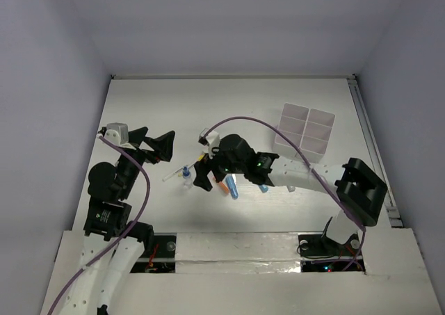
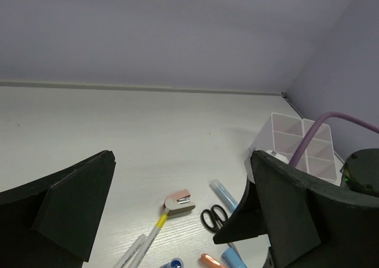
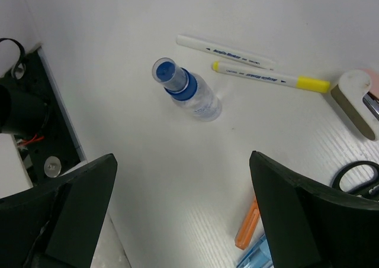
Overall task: Sort the stationery into containers
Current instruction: Pick up the stationery from the center of the board.
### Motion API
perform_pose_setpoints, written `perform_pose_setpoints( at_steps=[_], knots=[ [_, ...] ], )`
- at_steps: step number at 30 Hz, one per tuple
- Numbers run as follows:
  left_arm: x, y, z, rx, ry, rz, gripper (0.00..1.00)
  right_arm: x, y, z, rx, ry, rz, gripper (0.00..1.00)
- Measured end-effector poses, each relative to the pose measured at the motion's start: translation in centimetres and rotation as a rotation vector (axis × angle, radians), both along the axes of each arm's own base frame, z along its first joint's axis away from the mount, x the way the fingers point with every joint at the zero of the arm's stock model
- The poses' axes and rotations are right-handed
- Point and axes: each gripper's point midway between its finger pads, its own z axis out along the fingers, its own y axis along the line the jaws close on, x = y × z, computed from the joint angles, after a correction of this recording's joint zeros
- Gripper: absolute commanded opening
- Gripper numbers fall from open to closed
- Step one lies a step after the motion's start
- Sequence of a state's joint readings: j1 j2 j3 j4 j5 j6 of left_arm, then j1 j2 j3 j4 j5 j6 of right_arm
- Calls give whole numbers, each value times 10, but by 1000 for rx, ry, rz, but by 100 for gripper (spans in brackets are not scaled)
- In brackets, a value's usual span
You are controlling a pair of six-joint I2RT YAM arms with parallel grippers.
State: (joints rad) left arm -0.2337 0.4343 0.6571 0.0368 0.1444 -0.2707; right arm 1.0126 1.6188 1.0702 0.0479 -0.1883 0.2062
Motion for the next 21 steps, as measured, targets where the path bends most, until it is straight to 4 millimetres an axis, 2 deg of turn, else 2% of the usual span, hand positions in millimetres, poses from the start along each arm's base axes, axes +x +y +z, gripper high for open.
perform_pose_setpoints(
  at_steps=[11, 21],
  knots=[
    [-3, 1, 3, -1, -12, 1, 99, 19, 35, -28, -55, 15, -12, 100],
    [-6, 2, 5, 2, -25, 1, 99, 27, 41, -65, -122, 33, -45, 100]
  ],
)
